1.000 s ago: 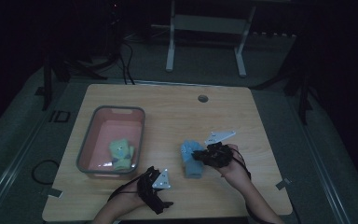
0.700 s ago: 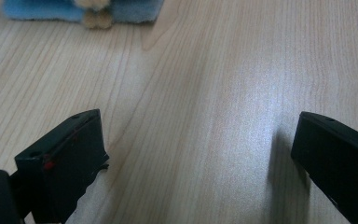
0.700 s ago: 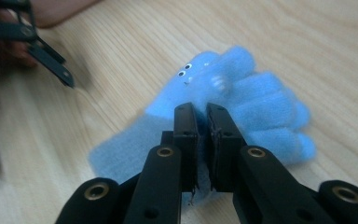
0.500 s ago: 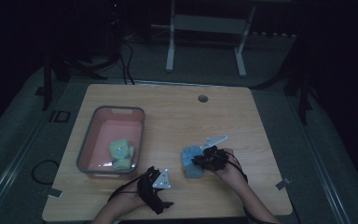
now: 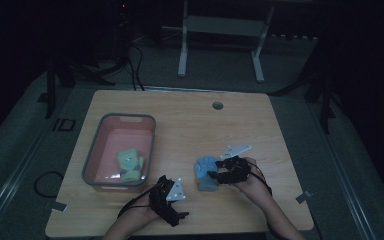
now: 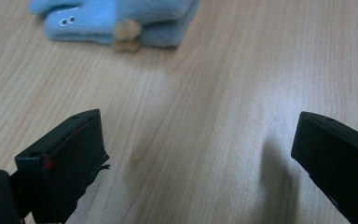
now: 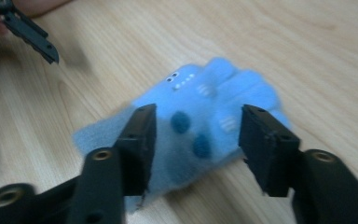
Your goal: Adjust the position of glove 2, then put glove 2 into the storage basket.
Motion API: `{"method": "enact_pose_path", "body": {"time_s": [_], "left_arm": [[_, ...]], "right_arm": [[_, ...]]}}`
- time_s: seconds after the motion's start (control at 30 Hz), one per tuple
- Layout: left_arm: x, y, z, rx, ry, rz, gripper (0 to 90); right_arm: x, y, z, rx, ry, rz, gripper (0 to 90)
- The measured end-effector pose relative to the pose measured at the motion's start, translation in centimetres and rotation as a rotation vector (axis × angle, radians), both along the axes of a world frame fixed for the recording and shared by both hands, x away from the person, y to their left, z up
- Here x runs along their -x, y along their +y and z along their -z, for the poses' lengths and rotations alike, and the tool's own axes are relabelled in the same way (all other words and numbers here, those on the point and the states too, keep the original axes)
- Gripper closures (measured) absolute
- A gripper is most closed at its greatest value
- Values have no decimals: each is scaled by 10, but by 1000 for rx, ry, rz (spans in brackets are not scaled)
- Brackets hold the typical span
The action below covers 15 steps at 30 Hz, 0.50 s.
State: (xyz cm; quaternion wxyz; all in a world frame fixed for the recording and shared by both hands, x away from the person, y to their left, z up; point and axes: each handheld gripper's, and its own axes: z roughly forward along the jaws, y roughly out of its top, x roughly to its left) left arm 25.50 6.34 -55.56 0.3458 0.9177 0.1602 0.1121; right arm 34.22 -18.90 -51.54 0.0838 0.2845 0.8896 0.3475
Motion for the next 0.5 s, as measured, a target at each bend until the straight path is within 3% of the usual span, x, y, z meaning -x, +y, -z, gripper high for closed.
{"method": "enact_pose_path", "body": {"time_s": [0.13, 0.2, 0.23, 0.27, 0.3, 0.37, 0.5], "left_arm": [[0, 0, -2, 15, 17, 6, 30], [3, -3, -4, 6, -5, 10, 30], [3, -3, -4, 6, -5, 10, 30], [3, -5, -8, 28, 26, 17, 30], [3, -6, -10, 31, 31, 15, 29], [3, -8, -15, 50, 29, 3, 29], [1, -9, -21, 85, 10, -8, 30]], "right_arm": [[-1, -10, -6, -44, 1, 18, 253], [-2, -14, -7, -66, 7, 22, 179], [-2, -14, -7, -66, 7, 22, 179], [-2, -15, -7, -71, 7, 19, 156], [-2, -19, -7, -52, 1, 12, 143], [-2, -23, -8, -74, 0, 19, 149], [-1, -28, -11, -45, -49, 8, 142]]}}
